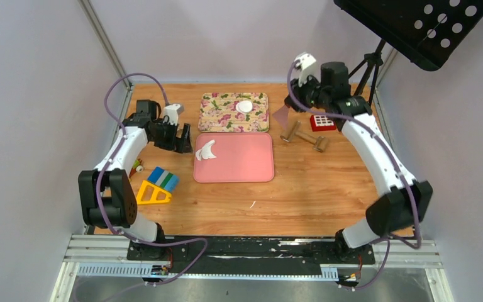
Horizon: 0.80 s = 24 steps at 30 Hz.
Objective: Roll out the dumpling wrappers from the dough
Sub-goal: Place the dumpling wrapper on the plate, then place the spatula at the center of the board.
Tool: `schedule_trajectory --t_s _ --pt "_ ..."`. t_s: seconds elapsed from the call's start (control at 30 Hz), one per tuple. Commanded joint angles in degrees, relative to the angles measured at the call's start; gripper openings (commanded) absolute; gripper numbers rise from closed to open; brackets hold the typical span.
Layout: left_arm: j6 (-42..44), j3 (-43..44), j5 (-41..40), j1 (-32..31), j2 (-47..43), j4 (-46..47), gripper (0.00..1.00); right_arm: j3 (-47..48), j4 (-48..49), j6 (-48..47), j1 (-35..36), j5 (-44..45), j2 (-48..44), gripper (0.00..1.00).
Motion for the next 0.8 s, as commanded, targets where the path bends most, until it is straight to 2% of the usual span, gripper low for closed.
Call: schedule_trajectory --t_s 0.0,0.17,0.33,0.43,0.57,0.67,0.77 --pt "4.6 2.6 -4.8 0.3 -6.7 -3.6 1.00 -7.5 -11.6 -15.5 8.4 19.6 -11.6 0.00" --pt "5.4 -2.2 -10.5 0.3 -16.2 -0.5 1.00 -17.1 -15.9 -18.4 16.8 39.2 -22.1 0.00" --pt "5.6 -5.5 -10.2 0.3 -21.8 0.7 1.00 -23.8 -19.7 -19.3 17.6 38.2 -28.5 0.00" --pt "5.4 -7.7 -7.2 0.3 -23.2 1.7 1.00 -26.6 -16.0 -11.3 12.8 25.9 -32.7 0.00" --pt "5.2 -7.8 -7.6 0.3 -23.3 1.3 1.00 -33.9 -4.5 1.3 -1.2 10.2 -34.8 0.00" --pt "5.0 -8.2 -7.1 0.3 -23.1 1.4 1.00 -38.6 1.9 11.6 -12.9 -2.0 -32.6 0.00" --pt "5.2 -8.7 -6.7 0.2 -22.9 1.9 1.00 -40.5 4.3 19.1 -22.9 -16.0 -27.5 0.00"
